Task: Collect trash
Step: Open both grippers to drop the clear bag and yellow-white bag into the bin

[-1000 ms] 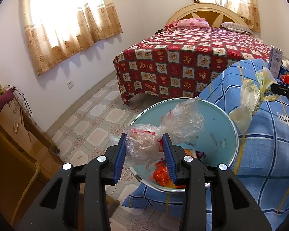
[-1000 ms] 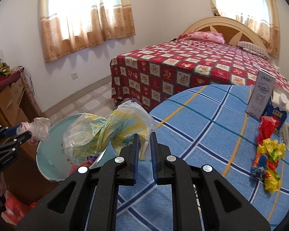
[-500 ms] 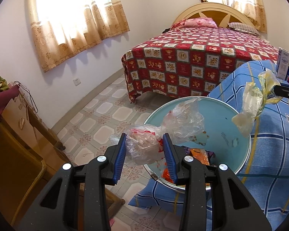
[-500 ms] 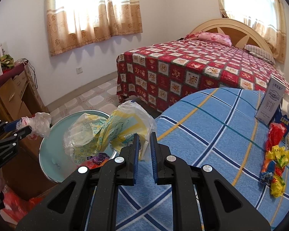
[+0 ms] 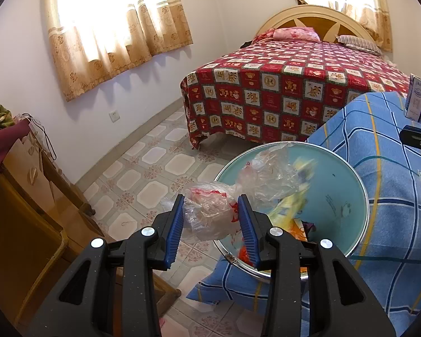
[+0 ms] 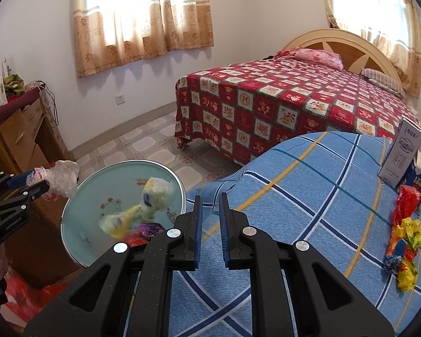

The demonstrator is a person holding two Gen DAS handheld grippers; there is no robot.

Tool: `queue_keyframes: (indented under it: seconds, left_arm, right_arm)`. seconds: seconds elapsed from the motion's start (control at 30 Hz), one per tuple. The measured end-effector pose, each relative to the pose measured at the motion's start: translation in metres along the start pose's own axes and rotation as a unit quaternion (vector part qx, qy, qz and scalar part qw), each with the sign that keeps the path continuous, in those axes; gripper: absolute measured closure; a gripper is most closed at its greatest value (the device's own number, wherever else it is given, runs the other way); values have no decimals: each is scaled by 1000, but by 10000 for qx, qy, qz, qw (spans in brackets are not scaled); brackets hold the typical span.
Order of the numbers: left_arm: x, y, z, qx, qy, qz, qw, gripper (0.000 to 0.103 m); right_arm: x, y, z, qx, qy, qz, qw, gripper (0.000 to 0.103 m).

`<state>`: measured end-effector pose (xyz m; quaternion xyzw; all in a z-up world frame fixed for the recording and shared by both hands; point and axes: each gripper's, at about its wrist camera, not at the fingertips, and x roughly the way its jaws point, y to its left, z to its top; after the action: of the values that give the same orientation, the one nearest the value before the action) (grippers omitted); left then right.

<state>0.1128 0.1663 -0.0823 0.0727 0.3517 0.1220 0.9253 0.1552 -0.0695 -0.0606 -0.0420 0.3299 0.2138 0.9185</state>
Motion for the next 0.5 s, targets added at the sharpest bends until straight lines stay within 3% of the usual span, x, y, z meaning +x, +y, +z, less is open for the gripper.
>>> queue_keyframes:
  seconds: [0.23, 0.27, 0.33, 0.4, 0.5]
  left_arm:
    - [1, -8, -1, 5, -29, -107, 9999, 62]
    - [1, -10, 0, -4, -56, -134, 9999, 58]
    - [-1, -11, 0, -48, -126, -84, 9999, 31]
    - [-2, -15, 0, -6, -130, -161, 9998, 32]
    - [-3, -18, -1, 7, -140, -187, 9997, 32]
  right_arm:
    - [-1, 0, -5, -2, 34, 45, 10000, 91]
    - [-1, 0, -6, 4, 41, 62, 10000, 90]
    - [-2, -1, -9, 31, 27, 102, 9999, 86]
    - [-3, -3, -10, 67, 5, 92, 9999, 73]
    - [-3, -4, -11, 108, 4, 100, 9999, 68]
